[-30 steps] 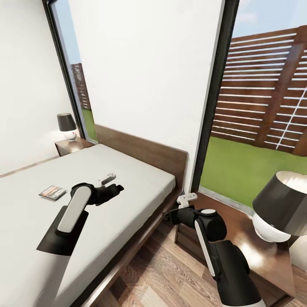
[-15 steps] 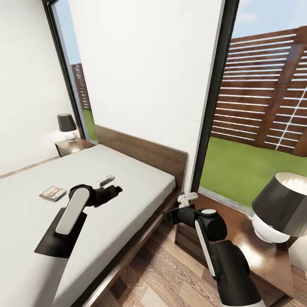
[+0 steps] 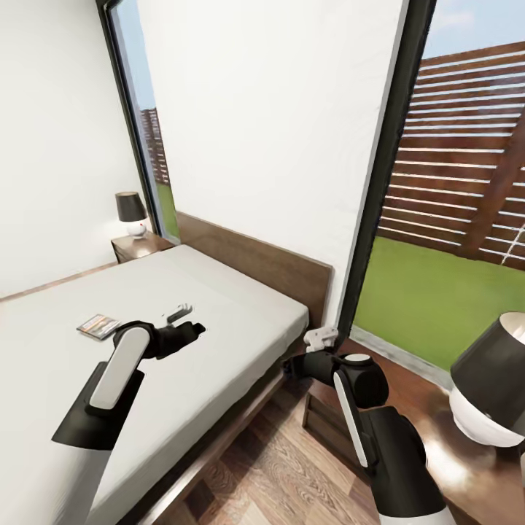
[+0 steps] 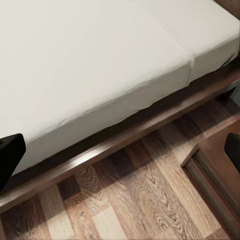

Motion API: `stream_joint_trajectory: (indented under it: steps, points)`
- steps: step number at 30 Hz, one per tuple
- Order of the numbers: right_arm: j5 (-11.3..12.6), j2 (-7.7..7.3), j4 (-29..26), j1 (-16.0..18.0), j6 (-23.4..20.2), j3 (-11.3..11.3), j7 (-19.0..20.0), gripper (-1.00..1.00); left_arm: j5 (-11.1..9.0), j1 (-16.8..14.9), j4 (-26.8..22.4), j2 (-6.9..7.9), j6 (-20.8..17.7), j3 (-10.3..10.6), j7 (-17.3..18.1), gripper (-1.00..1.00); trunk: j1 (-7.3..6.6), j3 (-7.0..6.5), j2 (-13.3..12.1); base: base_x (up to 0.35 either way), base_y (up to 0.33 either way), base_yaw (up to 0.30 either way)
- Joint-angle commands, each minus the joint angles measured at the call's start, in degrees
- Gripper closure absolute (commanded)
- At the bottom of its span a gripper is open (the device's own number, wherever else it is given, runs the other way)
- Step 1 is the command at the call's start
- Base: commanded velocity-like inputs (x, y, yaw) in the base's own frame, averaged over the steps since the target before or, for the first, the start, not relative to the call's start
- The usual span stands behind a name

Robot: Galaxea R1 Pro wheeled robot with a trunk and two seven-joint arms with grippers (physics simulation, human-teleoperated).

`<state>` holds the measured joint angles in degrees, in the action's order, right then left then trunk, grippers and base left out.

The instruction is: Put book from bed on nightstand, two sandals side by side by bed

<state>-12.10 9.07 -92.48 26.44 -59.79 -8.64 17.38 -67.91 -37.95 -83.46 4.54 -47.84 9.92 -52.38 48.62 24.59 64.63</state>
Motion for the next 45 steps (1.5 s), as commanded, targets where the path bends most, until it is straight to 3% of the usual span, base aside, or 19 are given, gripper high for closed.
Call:
stream_joint_trajectory:
  steps: [1,6,9,18,40,45]
  points:
    - [-0.6,0.02,-0.1,0.1,-0.2,0.0,0.5,-1.0,-0.5,0.0,-0.2,0.36,0.0,0.1,-0.6,-1.0,0.03,0.1,0.0,0.224,-0.246,0.254]
    - [-0.6,0.05,-0.1,0.1,-0.2,0.0,0.4,-1.0,-0.6,0.4,-0.9,1.51,0.1,-0.3,-0.5,-1.0,0.03,0.26,0.0,0.229,-0.251,0.261]
    - [-0.6,0.24,-0.1,0.2,-0.2,0.1,0.4,-1.0,-0.7,1.6,-1.9,2.26,0.0,-2.8,-0.5,-1.0,0.03,0.35,0.0,0.237,-0.256,0.271]
    - [-0.6,0.45,-0.1,0.4,-0.2,0.0,0.3,-1.0,-0.9,2.7,-2.4,3.04,0.0,-5.5,-0.5,-1.0,0.03,0.64,0.0,0.245,-0.251,0.273]
    - [-0.6,0.69,0.0,1.9,-0.2,-0.4,0.5,-1.0,-0.7,3.6,-2.8,3.35,0.0,-6.3,-0.5,-1.0,0.03,1.34,0.0,0.177,-0.151,0.28]
    - [-0.6,0.92,1.1,5.7,-0.2,-0.3,0.5,-1.0,-0.7,3.6,-2.8,3.36,0.0,-6.4,-0.4,-1.0,0.03,1.51,0.0,0.025,-0.019,0.285]
